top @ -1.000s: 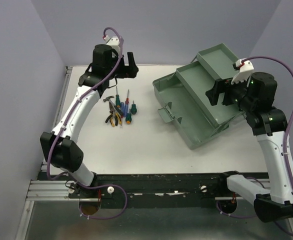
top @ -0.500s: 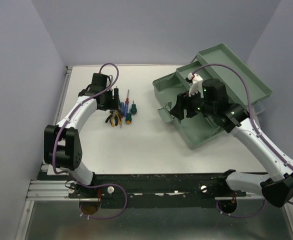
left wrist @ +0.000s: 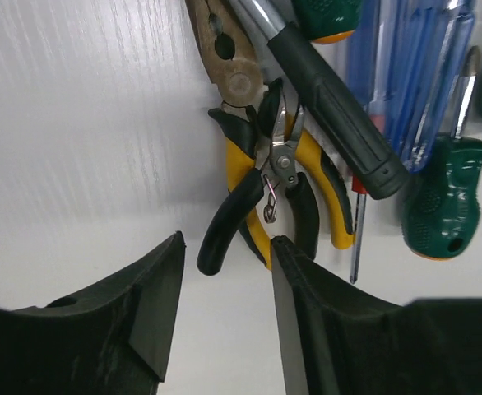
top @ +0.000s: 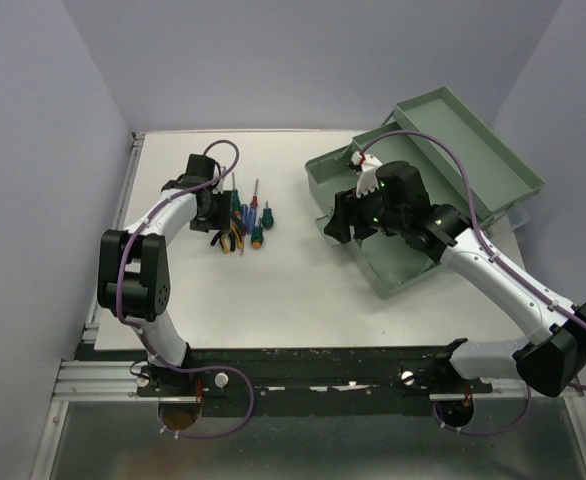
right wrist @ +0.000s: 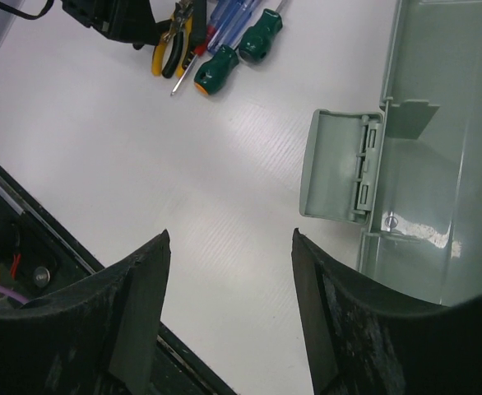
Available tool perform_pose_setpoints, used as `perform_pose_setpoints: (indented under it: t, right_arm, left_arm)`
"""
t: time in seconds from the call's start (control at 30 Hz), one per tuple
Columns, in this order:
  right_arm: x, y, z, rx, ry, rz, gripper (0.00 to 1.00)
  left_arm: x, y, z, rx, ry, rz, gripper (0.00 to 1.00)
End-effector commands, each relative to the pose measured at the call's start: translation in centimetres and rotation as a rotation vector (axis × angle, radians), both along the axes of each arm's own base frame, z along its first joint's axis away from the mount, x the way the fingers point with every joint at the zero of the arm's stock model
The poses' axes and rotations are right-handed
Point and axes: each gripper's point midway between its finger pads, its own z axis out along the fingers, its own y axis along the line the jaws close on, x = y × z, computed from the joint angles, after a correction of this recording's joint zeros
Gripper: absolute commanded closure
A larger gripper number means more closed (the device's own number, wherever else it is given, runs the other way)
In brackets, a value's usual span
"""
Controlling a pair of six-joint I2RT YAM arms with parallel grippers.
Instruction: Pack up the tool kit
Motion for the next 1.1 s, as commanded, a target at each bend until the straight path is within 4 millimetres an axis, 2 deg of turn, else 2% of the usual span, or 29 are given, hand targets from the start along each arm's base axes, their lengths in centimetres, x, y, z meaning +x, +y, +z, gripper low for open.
perform_pose_setpoints:
  t: [0.0,0.13,0.3,0.47,0.67,0.73,0.8,0.9,1.0,1.07]
  right_arm:
    - [0.2,-0.1,0.8,-0.003,-0.034,-0.012,0.32]
    - [-0.1,-0.4,0.2,-0.009,-0.025,-0.014,0.32]
    - [-0.1,-0.8,-0.4,-0.029,-0.019,-0.026,0.33]
    - [-0.1,-1.4,-0.4,-0.049,-0.022,-0.043,0.33]
    - [-0.1,-1.0,0.0,-0.027,-0.008,-0.051,0.32]
    - [-0.1,-0.4,0.0,-0.005,0.001,-0.048,0.30]
    - [-0.1,0.7,0.0,0.015,0.011,-0.021,0.24]
    - [-0.4,2.9,0.2,0.050,0.036,0.031,0.24]
    - [-0.7,4.9,0.5,0.139,0.081,0.079,0.25]
    - [-0.8,5.7,0.9,0.189,0.089,0.090,0.26]
  left_arm:
    - [-0.7,0.5,-1.4,0.012,0.079,-0.013,0.47]
    - [-1.0,0.8,-2.4,0.025,0.115,-0.012,0.48]
    - [-1.0,0.3,-2.2,-0.003,0.112,-0.023,0.79]
    - [-1.5,-0.8,0.3,-0.059,0.045,-0.045,0.99]
    - [-4.1,-2.9,3.7,-0.182,-0.051,-0.110,1.00]
    - [-4.4,-4.6,5.8,-0.245,-0.136,-0.168,1.00]
    - [-4.2,-6.3,8.5,-0.293,-0.224,-0.220,1.00]
    - [-4.3,-9.7,12.3,-0.351,-0.326,-0.312,1.00]
    - [-5.0,-14.0,14.8,-0.434,-0.386,-0.402,1.00]
    - [-5.4,-16.5,15.7,-0.513,-0.396,-0.423,1.00]
